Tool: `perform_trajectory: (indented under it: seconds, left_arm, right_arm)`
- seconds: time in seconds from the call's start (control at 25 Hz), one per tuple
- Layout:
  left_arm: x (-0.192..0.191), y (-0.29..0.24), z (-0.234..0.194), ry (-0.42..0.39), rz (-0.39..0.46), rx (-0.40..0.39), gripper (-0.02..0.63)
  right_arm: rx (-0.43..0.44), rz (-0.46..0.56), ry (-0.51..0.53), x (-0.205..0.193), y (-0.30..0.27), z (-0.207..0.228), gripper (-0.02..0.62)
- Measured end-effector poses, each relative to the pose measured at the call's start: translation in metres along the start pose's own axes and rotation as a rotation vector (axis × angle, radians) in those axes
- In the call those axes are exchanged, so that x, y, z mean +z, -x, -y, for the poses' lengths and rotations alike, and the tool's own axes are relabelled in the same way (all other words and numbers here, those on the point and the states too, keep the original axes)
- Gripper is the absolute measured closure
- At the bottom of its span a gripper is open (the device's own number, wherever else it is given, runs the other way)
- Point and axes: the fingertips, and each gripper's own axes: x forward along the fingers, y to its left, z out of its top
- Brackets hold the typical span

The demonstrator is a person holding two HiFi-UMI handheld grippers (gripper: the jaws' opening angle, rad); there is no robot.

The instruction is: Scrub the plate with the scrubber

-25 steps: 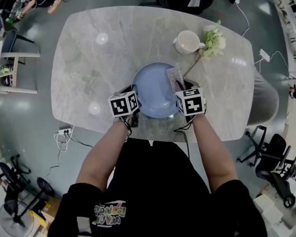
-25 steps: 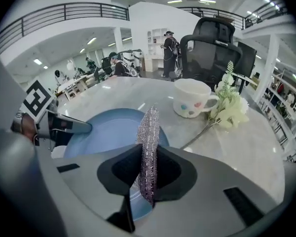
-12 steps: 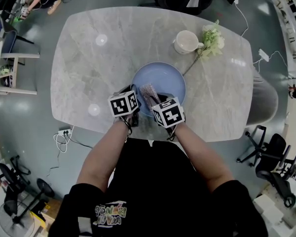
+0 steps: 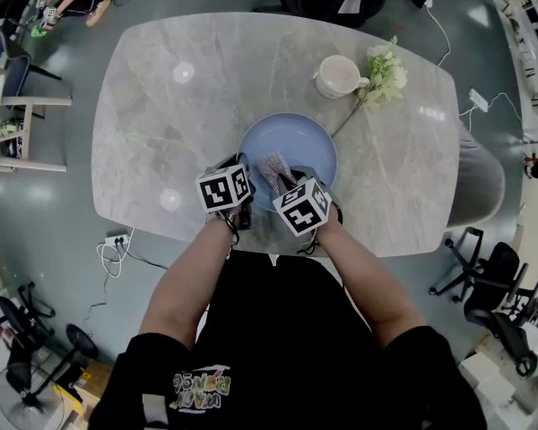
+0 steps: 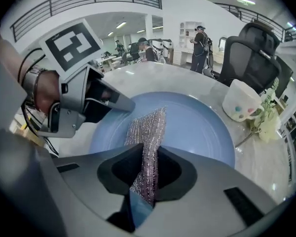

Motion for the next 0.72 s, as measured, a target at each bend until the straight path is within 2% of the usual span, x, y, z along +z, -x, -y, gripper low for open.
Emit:
perform_trajectory:
  seconds: [0.52,0.72]
  left_arm:
    - [0.001,-0.001,0.0,-0.009,-0.006,-0.01,0.571]
    - [0.001,-0.001,0.0,-0.01,-0.01,-0.013,0.571]
  right_arm:
    - [-0.222,-0.065,0.127,-0.022,0.015,0.085,0.523]
    - [-0.282,-0.081,0.196,-0.018,0.017,0.098,0.523]
